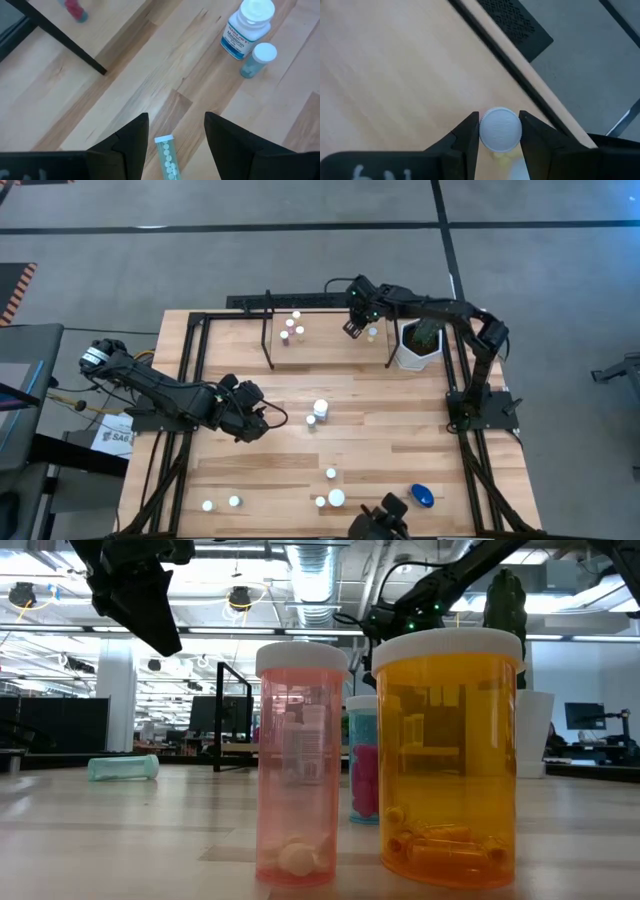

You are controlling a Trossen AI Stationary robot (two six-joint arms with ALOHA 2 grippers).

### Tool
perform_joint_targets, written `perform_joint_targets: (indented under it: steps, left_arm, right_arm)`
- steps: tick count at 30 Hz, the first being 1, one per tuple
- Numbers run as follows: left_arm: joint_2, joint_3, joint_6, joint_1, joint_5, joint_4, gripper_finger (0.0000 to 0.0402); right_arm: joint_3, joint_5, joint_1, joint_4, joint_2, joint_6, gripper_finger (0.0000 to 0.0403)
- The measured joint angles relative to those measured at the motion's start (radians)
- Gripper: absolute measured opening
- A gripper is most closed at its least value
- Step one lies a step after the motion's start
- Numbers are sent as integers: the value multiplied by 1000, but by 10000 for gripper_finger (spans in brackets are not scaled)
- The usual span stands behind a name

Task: Pick and place medicine bottles onto shelf by color
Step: Put the pink pill bottle on the shelf

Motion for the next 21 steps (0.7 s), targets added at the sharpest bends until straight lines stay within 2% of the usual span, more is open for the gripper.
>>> perform_joint_targets:
  steps: [21]
  left_arm:
    - [0, 0, 8, 0, 6, 1, 181]
  right_arm:
    - [1, -5, -7, 12, 0, 18, 188]
